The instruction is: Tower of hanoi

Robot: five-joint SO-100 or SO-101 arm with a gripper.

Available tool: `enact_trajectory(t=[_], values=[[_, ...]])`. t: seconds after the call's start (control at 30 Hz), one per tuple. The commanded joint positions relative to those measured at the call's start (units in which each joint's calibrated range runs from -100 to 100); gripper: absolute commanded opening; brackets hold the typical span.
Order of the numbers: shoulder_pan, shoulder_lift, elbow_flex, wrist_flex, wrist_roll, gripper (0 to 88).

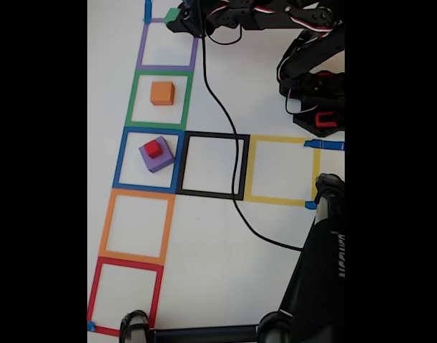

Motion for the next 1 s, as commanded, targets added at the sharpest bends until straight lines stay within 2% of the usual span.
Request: enact_trajectory(t=[0.0, 0.17, 0.6, 0.8, 0.97], values=[[-0.38, 10.69, -0.46, -16.57, 0.00, 0.7], [-1.63, 22.80, -1.10, -30.58, 0.00, 0.9], [-3.06, 40.73, -4.01, -45.40, 0.00, 0.8], [-3.06, 44.92, -6.01, -47.67, 0.00, 1.4], [-2.68, 45.17, -5.91, -47.67, 0.00, 10.2]])
